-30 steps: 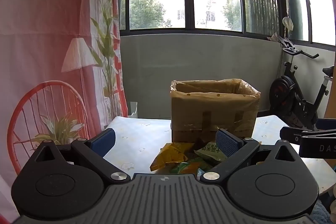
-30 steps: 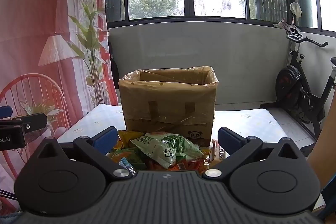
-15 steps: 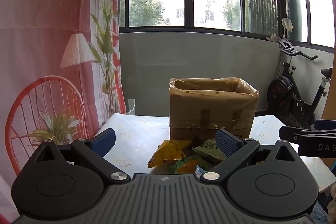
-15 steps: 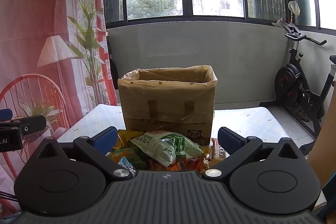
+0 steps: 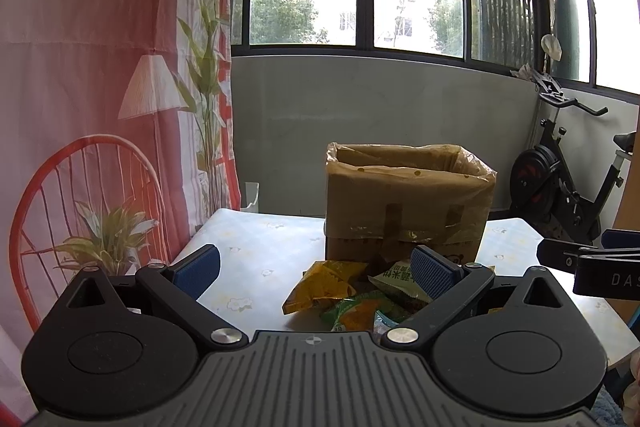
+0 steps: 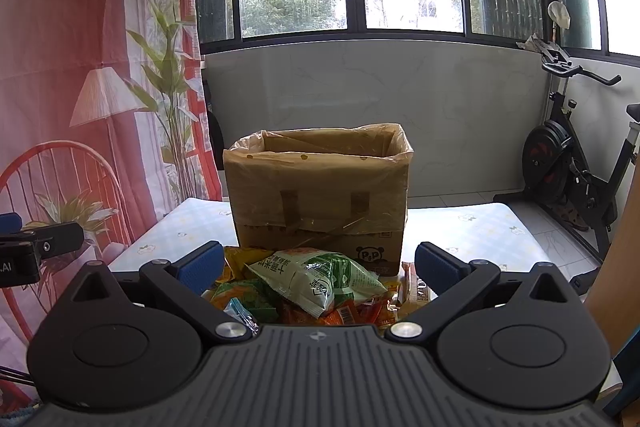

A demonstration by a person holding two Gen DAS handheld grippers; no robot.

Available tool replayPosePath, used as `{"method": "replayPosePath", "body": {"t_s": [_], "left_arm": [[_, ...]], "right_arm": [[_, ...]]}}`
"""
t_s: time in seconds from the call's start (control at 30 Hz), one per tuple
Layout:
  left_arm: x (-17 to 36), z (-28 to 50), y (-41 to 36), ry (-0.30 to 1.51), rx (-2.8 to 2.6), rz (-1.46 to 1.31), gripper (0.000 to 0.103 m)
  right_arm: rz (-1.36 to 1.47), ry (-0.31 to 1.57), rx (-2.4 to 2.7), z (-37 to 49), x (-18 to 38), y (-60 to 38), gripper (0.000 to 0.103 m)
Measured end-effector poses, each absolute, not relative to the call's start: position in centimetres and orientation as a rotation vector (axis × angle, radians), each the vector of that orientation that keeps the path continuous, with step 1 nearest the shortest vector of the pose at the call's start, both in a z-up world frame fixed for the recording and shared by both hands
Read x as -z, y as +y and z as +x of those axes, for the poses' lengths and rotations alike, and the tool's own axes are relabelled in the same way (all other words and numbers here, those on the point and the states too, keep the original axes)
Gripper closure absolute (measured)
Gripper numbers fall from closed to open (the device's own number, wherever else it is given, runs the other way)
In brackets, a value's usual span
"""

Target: Organize snacks

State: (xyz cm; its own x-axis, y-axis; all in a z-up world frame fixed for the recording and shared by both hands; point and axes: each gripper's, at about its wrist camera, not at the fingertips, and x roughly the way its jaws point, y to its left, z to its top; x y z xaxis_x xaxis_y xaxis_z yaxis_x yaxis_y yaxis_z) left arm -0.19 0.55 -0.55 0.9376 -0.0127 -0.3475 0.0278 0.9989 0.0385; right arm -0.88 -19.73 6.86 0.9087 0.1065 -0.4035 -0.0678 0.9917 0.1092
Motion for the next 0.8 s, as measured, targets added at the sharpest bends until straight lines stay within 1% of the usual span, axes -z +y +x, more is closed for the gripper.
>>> {"method": "replayPosePath", "body": {"t_s": [0.8], "left_arm": [[0.88, 0.01, 0.97, 0.382, 0.028, 0.03, 0.001]], "right_arm": [[0.096, 0.425, -0.09, -0.85, -6.73, -19.79, 0.0]]}}
